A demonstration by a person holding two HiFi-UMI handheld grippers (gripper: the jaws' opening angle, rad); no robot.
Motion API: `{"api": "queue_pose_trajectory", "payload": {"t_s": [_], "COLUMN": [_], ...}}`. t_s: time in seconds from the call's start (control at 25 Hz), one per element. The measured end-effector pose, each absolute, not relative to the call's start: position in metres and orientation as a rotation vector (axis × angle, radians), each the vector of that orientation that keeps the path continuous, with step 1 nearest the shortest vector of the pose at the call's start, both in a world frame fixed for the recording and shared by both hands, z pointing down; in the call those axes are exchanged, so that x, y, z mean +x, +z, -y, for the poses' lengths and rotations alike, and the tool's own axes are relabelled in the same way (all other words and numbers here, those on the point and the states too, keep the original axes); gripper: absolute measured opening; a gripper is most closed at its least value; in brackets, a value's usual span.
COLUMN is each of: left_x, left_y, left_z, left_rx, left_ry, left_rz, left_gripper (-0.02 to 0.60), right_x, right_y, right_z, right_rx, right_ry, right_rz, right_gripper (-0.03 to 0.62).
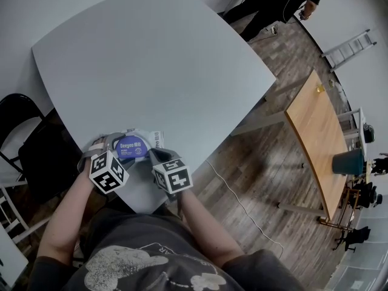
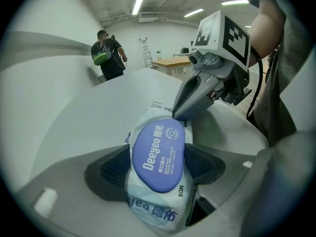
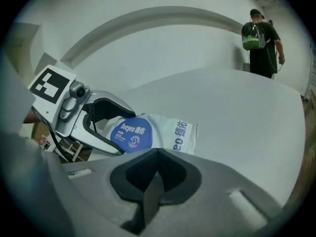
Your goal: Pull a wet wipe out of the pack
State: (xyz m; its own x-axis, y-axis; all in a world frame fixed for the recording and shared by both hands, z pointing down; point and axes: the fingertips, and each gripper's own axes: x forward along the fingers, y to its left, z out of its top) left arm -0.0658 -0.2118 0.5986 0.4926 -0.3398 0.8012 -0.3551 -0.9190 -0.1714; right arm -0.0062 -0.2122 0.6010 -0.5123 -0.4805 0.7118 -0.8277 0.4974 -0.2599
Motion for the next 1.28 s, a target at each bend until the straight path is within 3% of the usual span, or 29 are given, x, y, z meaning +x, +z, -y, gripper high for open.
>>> {"api": "queue_pose_trajectory", "payload": {"t_s": [1.28], "left_x": [-0.060], "left_y": [0.591], "left_z": [0.213], "left_rx": [2.602], "left_ry": [1.271], "left_rz": [0.325], "left_gripper": [0.345], "right_x": [-0.007], "right_y": [0.600], "right_z": [0.210], "right_rx": [1.031], "right_ry": [0.812], "right_rz": [2.204], "right_gripper": [-0.008]}}
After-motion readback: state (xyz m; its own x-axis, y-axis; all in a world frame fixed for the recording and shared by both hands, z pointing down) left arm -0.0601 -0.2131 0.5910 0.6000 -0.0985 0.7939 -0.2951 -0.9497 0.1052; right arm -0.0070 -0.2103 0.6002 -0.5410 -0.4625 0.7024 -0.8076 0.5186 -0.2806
